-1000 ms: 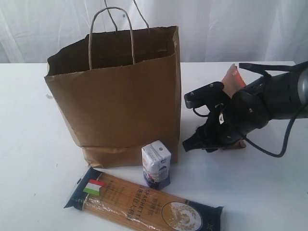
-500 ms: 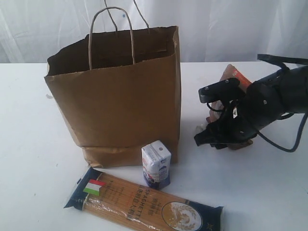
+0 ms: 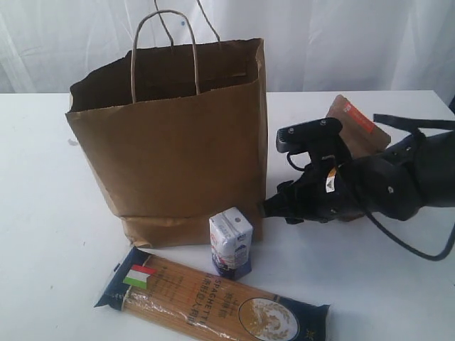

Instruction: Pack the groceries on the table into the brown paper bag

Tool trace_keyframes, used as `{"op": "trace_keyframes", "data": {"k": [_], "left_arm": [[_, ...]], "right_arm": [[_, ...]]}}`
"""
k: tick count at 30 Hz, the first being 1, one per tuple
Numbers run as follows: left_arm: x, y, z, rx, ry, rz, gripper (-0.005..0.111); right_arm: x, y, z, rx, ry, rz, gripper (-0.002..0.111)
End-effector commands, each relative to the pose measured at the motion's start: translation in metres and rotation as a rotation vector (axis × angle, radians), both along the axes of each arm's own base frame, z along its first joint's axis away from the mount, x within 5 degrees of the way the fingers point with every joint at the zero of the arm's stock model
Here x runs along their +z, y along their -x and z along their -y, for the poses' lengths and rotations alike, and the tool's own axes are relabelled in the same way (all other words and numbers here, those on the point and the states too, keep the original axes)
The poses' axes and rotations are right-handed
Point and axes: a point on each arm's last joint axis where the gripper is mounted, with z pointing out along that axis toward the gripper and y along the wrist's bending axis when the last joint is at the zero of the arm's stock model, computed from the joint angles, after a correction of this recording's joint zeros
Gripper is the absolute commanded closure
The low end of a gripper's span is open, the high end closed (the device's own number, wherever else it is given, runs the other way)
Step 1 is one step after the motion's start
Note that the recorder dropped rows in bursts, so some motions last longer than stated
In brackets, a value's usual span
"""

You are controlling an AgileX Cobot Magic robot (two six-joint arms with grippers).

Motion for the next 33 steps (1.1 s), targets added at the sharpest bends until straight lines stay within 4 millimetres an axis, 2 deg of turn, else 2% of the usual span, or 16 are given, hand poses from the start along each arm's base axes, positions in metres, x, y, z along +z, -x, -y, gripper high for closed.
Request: {"op": "trace_keyframes", "data": {"k": [1,8,13,16,24,33], "left_arm": [[-0.001,0.0,0.0,0.005,0.011,-0.002,0.107],[-0.001,0.0,0.0,0.005,0.011,-0.002,0.107],[-0.001,0.0,0.0,0.005,0.011,-0.002,0.107],[-0.001,0.0,0.0,0.005,0.011,-0.002,0.107],[-0.001,0.0,0.0,0.005,0.011,-0.002,0.107],[-0.001,0.0,0.0,0.005,0.011,-0.002,0.107]], "right_arm": [[-0.02,-0.004,-0.002,-0.001,-0.002,-0.013,0.06],[-0.035,-0.012,-0.003,-0.003,-0.018,0.009,0.06],[-0.037,-0.022,0.018,-0.073,-0.015,0.006,0.06],[-0.035,-0.024,0.017,-0.07,-0.034,0.038,0.06],[-0.049,-0.036,0.012,-0.073,-0.018,0.005,0.06],[-0.058,-0.035,0.014,-0.083,0.042,-0.099,0.087]]}}
